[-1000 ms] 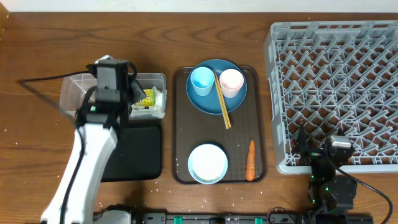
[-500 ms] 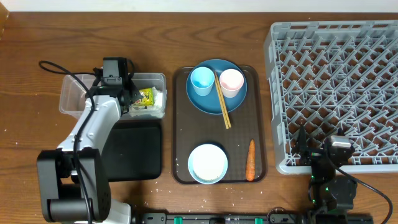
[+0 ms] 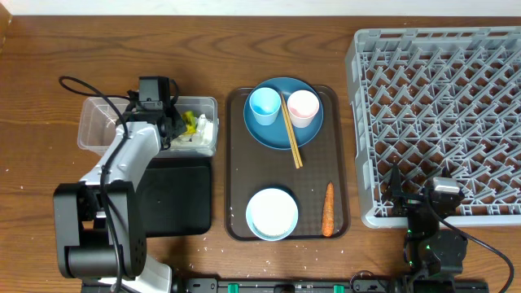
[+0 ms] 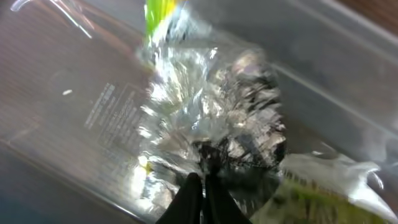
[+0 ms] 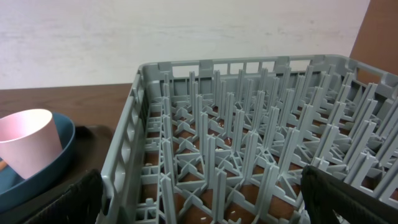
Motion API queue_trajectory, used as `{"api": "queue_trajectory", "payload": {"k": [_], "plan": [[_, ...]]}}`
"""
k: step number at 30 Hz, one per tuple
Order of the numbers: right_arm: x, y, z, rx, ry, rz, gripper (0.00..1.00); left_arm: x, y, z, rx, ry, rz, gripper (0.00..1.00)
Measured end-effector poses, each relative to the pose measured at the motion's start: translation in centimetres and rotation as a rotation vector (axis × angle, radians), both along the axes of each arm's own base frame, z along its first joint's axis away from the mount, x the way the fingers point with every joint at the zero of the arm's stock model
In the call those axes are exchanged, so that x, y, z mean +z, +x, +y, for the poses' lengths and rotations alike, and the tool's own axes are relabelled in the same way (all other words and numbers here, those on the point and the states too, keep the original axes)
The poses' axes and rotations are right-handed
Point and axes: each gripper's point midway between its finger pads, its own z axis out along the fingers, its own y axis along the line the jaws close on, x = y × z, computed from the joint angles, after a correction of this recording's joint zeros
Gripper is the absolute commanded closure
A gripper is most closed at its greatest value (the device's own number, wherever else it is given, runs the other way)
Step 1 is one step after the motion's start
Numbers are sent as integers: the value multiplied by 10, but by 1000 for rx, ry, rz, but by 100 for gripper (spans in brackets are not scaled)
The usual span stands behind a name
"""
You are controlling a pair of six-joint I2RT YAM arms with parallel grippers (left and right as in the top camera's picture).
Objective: Sort waste into correct bins and load items into the dishwasher rack
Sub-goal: 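Move the left gripper to the light blue rice bowl on the brown tray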
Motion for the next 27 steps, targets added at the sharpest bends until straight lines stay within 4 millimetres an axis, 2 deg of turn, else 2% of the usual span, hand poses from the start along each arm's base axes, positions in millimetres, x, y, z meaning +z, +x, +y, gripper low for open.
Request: {"api": "queue_trajectory", "payload": {"k": [4,7,9,13,17,19,23,27], "plan": [[0,0,0,0,0,0,1,1,0,0,0,0,-2,94],[0,0,0,0,0,0,1,12,1,0,0,0,-29,94],[0,0,0,0,0,0,1,34,3,0,0,1,-84,94],[0,0,0,0,0,0,1,98,3,0,-1,4,-256,93],[0,0,0,0,0,0,1,156,-14,-11,-34,-30,-395,92],[0,0,0,0,0,0,1,169,-28,-25,-77,-73,-410,92],[0,0,0,0,0,0,1,170,-67,-60,-184,-188,-334,92],[0,0,0,0,0,0,1,155,-111,-98,-289,-284,-182,92]]}}
